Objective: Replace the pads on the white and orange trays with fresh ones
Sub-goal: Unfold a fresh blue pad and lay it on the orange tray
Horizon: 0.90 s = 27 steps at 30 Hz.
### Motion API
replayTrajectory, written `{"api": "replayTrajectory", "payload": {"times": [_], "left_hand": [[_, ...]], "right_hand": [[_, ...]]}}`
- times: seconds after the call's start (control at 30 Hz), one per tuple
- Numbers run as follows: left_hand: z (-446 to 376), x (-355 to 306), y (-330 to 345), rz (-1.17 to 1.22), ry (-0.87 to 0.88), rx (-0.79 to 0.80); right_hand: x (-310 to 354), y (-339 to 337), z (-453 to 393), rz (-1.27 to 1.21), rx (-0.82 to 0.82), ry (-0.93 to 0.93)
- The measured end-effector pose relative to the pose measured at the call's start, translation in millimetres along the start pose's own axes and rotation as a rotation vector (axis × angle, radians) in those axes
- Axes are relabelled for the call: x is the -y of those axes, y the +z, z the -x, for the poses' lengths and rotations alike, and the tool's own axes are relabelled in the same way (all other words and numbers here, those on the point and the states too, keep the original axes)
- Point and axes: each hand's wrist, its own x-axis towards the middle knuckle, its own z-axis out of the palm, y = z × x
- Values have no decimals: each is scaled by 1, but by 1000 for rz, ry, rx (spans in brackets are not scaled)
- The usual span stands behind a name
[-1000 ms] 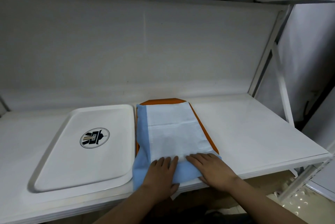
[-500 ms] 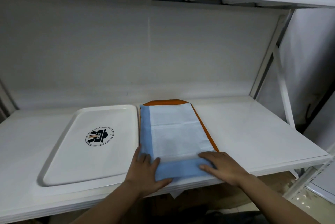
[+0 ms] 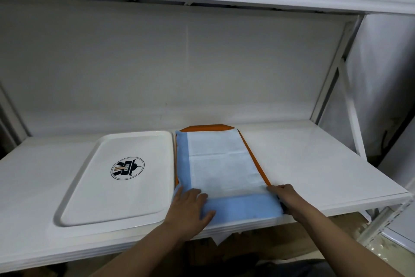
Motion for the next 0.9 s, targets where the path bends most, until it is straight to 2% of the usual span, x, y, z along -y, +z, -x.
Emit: {"api": "replayTrajectory", "payload": {"times": [0.03,0.13,0.33,0.53,0.77,0.9], "left_hand": [[-1,0,3,-10,15,-33],[-3,-4,0,-22,-4,99],[-22,-15,-10,112,-13,164],[-47,-26,-17,158,12,215],[-68,-33,-9,222,52,157],[-75,-32,-8,277,72,177]], "right_hand": [[2,-1,2,-87,13,44],[7,-2,7,-202,25,103],[9,-1,6,58,190,-200],[13,-7,3,-25,222,-245],[22,-10,1,-113,194,-294],[20,-16,-3,-136,208,-310]]}}
